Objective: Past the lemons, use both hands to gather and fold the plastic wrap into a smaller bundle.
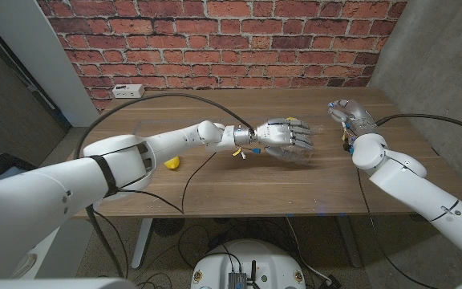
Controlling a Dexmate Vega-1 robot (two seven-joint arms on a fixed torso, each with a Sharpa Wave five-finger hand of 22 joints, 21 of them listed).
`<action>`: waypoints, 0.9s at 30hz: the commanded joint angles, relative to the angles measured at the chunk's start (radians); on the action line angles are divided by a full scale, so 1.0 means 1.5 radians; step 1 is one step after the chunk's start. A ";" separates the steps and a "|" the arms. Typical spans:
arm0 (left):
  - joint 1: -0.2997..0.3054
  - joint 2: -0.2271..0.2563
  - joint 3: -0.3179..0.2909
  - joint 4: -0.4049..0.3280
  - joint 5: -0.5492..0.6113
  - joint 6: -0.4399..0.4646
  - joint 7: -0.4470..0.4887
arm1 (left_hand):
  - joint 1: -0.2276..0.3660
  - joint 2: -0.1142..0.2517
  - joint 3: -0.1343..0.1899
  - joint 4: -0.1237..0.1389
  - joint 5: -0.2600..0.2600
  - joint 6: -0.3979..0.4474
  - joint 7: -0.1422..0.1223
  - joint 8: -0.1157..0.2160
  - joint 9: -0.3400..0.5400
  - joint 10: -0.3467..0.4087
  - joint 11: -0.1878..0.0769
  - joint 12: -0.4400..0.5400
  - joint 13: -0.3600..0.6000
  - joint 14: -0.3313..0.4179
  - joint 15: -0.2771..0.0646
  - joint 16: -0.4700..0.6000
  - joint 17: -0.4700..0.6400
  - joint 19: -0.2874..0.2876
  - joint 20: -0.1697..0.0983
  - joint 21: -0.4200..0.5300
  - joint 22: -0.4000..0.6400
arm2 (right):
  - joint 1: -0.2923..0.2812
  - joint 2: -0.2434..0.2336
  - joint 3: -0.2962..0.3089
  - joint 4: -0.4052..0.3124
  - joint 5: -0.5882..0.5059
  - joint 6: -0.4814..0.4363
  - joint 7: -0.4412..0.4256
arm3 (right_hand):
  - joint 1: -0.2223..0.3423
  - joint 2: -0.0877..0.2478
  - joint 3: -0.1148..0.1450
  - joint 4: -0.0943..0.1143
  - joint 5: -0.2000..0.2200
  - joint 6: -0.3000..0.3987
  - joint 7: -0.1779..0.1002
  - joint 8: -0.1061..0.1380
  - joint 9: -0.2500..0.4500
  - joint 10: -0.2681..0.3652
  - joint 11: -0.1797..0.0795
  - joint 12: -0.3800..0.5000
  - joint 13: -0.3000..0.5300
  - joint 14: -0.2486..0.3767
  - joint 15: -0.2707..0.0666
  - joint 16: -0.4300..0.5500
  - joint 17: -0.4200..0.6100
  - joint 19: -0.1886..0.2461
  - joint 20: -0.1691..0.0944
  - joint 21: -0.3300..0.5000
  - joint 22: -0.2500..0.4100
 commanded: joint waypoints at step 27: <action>-0.081 -0.117 0.051 0.287 -0.416 -0.209 -0.276 | -0.161 0.026 0.120 0.159 -0.057 -0.142 0.073 -0.019 0.000 -0.153 0.078 -0.042 0.002 -0.135 -0.026 -0.011 0.001 -0.119 0.059 -0.023 0.007 | -0.048 0.064 0.004 0.087 -0.105 0.252 -0.149 | -0.060 -0.027 -0.027 0.045 -0.008 -0.026 0.007 -0.022 0.002 -0.024 0.022 -0.016 0.001 -0.016 -0.025 0.003 0.012 0.010 0.002 0.003 0.001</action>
